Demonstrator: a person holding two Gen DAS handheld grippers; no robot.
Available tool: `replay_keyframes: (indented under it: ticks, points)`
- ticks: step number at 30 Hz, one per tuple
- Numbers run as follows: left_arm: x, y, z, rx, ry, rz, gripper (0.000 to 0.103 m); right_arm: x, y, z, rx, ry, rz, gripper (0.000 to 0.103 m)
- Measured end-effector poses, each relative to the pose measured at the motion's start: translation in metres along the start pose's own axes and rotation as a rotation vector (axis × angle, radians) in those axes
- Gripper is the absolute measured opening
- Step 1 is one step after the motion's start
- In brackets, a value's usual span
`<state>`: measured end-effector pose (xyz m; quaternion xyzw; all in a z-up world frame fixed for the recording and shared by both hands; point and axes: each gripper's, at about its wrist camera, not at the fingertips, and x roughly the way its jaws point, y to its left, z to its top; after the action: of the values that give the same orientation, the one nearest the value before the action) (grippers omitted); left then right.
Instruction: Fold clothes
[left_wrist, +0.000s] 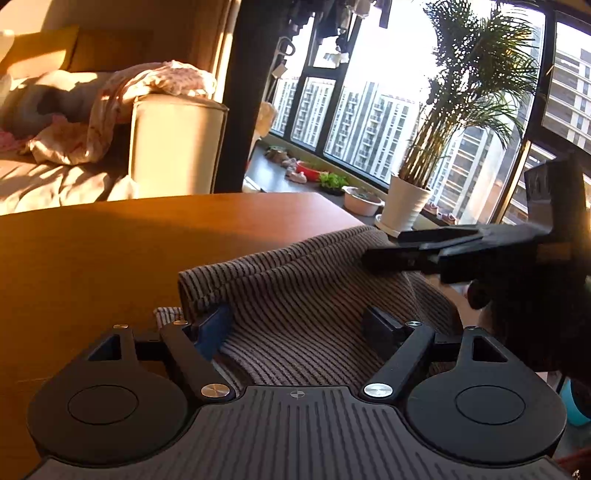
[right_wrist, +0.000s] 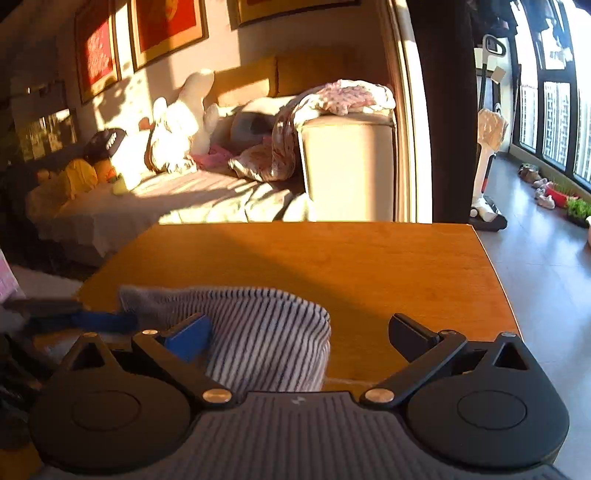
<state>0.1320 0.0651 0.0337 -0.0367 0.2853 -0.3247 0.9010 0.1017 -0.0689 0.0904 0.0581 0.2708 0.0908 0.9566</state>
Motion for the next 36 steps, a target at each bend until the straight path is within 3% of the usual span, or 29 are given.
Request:
replay_keyframes:
  ticks: [2, 5, 8, 15, 23, 30, 33, 36]
  points:
    - [0.0, 0.001, 0.001, -0.008, 0.001, -0.003, 0.084, 0.002, 0.004, 0.013, -0.005, -0.033, -0.023, 0.103]
    - [0.0, -0.001, 0.002, -0.007, 0.005, 0.0, 0.084, 0.039, 0.018, 0.013, -0.147, 0.092, -0.179, 0.103]
    - [0.0, -0.004, 0.004, 0.004, 0.007, 0.01, 0.085, 0.069, 0.02, -0.003, -0.194, 0.126, -0.231, 0.103]
    - [0.003, -0.006, 0.008, 0.014, 0.017, 0.011, 0.087, 0.073, 0.006, -0.007, -0.062, 0.142, -0.196, 0.103]
    - [0.005, -0.006, 0.009, 0.016, 0.026, 0.011, 0.089, 0.073, 0.009, -0.008, -0.051, 0.157, -0.22, 0.103]
    - [0.008, -0.005, 0.013, 0.022, 0.044, 0.011, 0.091, 0.059, -0.021, -0.015, 0.159, 0.168, -0.094, 0.103]
    - [0.008, -0.006, 0.014, 0.035, 0.05, 0.016, 0.092, 0.003, -0.036, -0.029, 0.328, 0.094, 0.062, 0.103]
    - [0.01, -0.005, 0.014, 0.029, 0.048, 0.01, 0.095, -0.045, -0.028, -0.053, 0.338, 0.105, 0.162, 0.102]
